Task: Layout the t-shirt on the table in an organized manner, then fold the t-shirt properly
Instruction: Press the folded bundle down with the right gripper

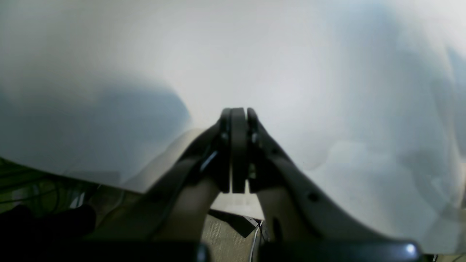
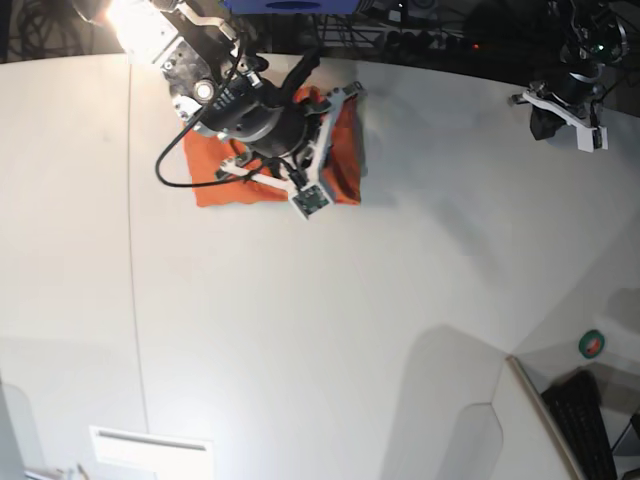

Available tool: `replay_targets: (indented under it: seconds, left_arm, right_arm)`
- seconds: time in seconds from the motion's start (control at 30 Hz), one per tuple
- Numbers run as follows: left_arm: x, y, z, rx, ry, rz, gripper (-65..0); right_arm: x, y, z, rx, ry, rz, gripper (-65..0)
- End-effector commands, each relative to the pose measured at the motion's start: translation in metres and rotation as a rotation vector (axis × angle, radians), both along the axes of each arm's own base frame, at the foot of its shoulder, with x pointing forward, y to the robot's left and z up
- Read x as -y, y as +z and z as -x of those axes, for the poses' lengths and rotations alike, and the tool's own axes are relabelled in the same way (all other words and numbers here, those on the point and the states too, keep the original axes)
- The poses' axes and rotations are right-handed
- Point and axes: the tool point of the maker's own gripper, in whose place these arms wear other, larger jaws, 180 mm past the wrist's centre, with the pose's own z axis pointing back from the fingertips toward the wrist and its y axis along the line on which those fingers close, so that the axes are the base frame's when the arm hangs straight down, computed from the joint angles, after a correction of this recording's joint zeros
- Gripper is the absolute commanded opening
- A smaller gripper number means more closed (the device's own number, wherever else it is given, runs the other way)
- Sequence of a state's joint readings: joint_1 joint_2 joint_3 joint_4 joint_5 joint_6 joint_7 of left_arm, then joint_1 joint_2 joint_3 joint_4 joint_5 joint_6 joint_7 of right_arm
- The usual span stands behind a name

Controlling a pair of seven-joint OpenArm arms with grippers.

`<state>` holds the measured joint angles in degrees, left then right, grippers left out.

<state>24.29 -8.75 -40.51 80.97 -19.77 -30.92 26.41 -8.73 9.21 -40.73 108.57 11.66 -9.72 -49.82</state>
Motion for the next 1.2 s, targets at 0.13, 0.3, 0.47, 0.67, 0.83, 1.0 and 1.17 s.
replay_targets:
  seconds: [0.13, 0.3, 0.47, 0.67, 0.83, 1.0, 1.17]
  left_arm:
    - [-0.005, 0.009, -0.006, 0.033, -0.004, -0.015, -65.0]
    - [-0.005, 0.01, -0.009, 0.04, -0.005, -0.014, -65.0]
    - [-0.005, 0.011, -0.01, 0.043, -0.005, -0.014, -65.0]
    - [-0.005, 0.011, -0.01, 0.043, -0.005, -0.014, -65.0]
    - [-0.005, 0.011, -0.01, 0.043, -0.005, -0.014, -65.0]
    - [-0.005, 0.011, -0.011, 0.044, -0.007, -0.014, -65.0]
    - [-0.005, 0.011, -0.011, 0.044, -0.007, -0.014, -65.0]
  right_arm:
    - [0.002, -0.019, -0.026, 0.021, -0.01, 0.044, -65.0]
    - [-0.014, -0.038, -0.006, -0.017, 0.05, 0.057, -65.0]
    - [-0.035, -0.053, 0.023, -0.059, 0.146, 0.074, -65.0]
    - [-0.046, -0.037, 0.025, -0.034, 0.165, 0.034, -65.0]
    - [-0.038, -0.015, 0.012, 0.005, 0.125, 0.011, -65.0]
    - [-0.022, -0.014, -0.012, 0.018, 0.012, 0.028, -65.0]
    - [-0.032, -0.032, -0.02, -0.013, 0.013, 0.063, -65.0]
